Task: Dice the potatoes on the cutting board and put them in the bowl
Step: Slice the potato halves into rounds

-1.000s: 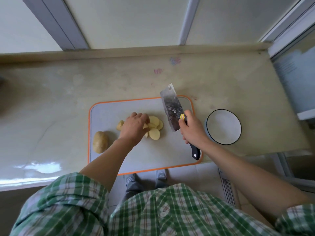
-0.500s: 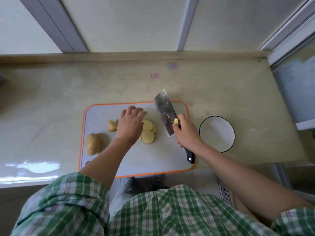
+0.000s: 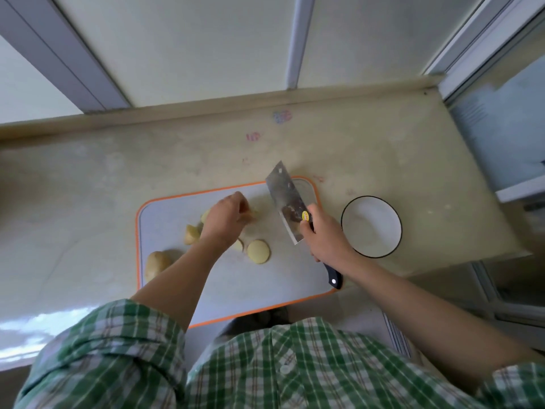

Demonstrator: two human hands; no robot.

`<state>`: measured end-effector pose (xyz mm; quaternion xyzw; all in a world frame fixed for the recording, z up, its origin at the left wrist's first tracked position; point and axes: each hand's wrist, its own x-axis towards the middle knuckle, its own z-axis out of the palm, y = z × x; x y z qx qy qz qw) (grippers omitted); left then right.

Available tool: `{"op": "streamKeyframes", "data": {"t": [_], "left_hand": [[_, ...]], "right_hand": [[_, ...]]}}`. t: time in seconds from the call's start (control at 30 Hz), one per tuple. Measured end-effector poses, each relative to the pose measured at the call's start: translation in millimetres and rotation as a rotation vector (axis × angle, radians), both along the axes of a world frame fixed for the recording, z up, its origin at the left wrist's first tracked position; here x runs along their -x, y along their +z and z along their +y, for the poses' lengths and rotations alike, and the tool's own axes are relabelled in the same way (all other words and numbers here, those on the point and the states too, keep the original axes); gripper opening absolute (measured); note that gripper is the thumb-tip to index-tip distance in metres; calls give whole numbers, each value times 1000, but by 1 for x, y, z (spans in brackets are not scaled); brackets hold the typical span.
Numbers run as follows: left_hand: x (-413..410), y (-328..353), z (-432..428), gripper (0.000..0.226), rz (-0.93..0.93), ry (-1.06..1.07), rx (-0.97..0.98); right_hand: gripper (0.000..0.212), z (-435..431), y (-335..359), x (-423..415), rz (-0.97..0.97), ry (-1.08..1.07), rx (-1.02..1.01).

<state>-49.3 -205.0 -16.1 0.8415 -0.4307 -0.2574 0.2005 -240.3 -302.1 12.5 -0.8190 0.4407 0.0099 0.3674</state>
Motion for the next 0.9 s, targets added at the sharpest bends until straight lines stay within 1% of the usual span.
{"op": "streamKeyframes", "data": {"t": [0.07, 0.13, 0.23, 0.33, 0.43, 0.53, 0.6, 0.63, 0.73, 0.8, 0.87, 0.9], "left_hand": [[-6, 1, 7, 19, 52, 234, 131], [-10, 3, 16, 22, 62, 397, 215], [-13, 7, 32, 28, 109, 601, 305], [-12, 4, 53, 30, 162, 766, 312], [-9, 0, 77, 27, 235, 870, 353], [-3, 1, 97, 27, 326, 935, 449], [0, 5, 107, 25, 364, 968, 497], [2, 7, 111, 23, 383, 989, 512], [6, 8, 121, 17, 437, 1062, 536], [9, 9, 127, 16, 460, 1078, 554], [11, 10, 133, 16, 495, 1067, 582], [12, 10, 135, 16, 516, 1061, 597]], "right_hand": [[9, 9, -4, 2, 48, 65, 108], [12, 25, -9, 5, 98, 151, 197], [22, 54, -17, 6, 109, 262, 177], [30, 76, -23, -2, 81, 324, 136], [30, 84, -22, -12, 52, 315, 99], [25, 74, -17, -20, 34, 230, 144], [21, 67, -16, -25, 62, 185, 169], [22, 67, -17, -28, 89, 203, 176], [36, 82, -21, -36, 128, 361, 153], [35, 92, -22, -39, 102, 429, 130], [29, 91, -22, -44, 85, 388, 151], [30, 88, -22, -45, 92, 348, 171]]}}
